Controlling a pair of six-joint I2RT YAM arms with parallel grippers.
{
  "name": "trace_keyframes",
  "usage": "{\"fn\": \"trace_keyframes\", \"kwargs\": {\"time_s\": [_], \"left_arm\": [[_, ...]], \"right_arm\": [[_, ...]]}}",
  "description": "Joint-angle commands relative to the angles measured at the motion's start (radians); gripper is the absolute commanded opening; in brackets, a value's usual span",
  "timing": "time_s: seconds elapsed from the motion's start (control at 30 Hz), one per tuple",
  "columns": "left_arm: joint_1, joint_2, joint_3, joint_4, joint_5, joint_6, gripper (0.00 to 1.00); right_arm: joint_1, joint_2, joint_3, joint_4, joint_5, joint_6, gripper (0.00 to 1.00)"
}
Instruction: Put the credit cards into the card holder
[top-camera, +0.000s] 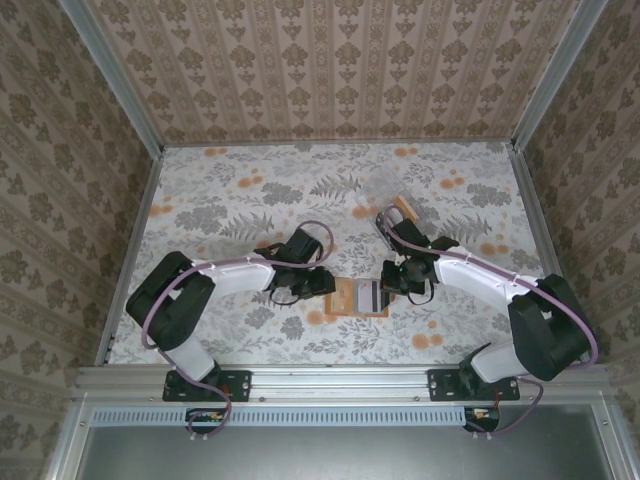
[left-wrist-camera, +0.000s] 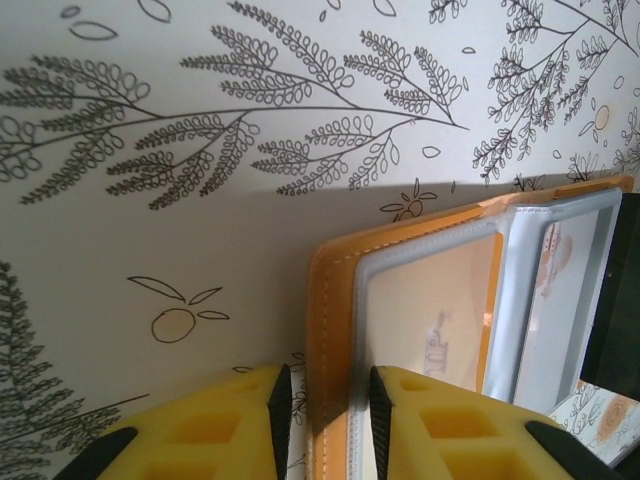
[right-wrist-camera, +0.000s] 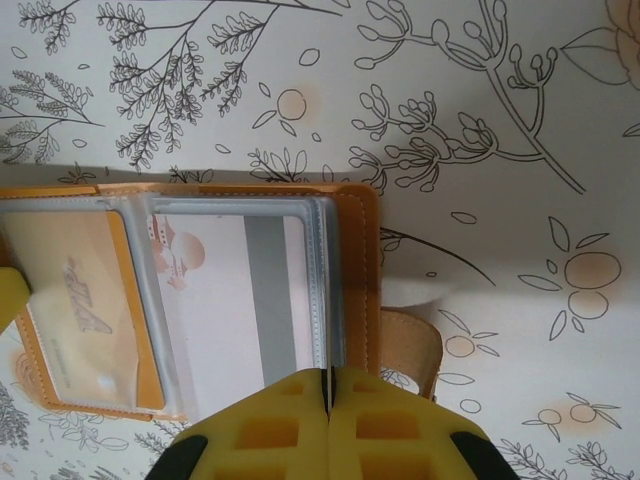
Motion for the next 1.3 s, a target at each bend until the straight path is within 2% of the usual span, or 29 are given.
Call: {"fn": "trace_keyframes", "kwargs": {"time_s": [0.0,0.53,0.67,0.93,1.27], "left_arm": [[-0.007,0.014,0.006,-0.001,0.007,0.011,0.27],[-0.011,0.009,0.009,0.011,-0.002,0.001,0.27],[-0.012,0.010,0.009,0.013,-0.002,0.002,0.27],[-0.012,0.007,0.007,0.008,-0.008,0.000,0.27],[-0.011,0.009,0.012,0.006,-0.005,0.000,0.27]], "right_arm": [[0.006,-0.064,0.003,0.011,-0.038,0.011,0.07],[0.008,-0.099,0.021,0.029,-0.101,0.049,0.08],[0.010,-0.099,0.020,0.096,-0.146,0.056,0.08],[0.009,-0.043,0.050,-0.084,0.059,0.008,0.07],[0.011,0.008,0.010,-0.011,0.039,0.010,0.07]]}}
